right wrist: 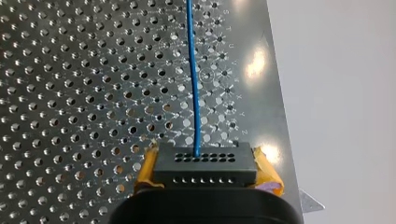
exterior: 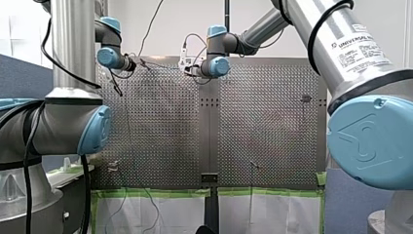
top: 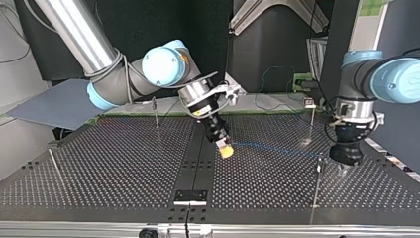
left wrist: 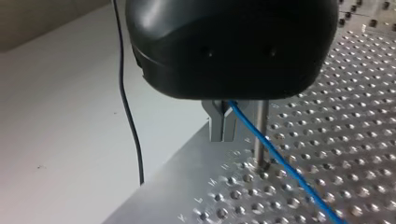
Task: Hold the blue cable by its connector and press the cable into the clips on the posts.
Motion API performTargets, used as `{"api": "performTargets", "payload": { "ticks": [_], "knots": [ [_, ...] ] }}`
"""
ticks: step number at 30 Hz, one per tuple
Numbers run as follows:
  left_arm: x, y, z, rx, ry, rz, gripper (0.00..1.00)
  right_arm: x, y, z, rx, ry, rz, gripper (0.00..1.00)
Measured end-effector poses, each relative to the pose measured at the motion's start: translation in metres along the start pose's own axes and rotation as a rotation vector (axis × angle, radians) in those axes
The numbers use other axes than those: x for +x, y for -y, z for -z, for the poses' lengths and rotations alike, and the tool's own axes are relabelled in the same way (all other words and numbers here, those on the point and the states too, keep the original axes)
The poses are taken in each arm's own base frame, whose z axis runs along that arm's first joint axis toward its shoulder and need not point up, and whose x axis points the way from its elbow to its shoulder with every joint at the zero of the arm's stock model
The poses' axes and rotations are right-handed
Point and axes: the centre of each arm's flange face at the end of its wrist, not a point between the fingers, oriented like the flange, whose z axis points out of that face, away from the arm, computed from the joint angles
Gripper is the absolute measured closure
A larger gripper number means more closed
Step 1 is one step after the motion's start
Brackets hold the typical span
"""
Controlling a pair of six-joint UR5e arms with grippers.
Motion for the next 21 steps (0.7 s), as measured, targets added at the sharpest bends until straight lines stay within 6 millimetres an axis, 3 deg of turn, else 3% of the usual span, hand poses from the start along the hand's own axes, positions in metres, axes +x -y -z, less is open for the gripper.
{"api": "performTargets", "payload": {
  "ticks": [21],
  "knots": [
    [0.0,-0.007,-0.014,0.013,-0.004,0.017,0.99,0.004,-0.019,-0.003,-0.026,-0.012,0.002,1.0]
  ]
}}
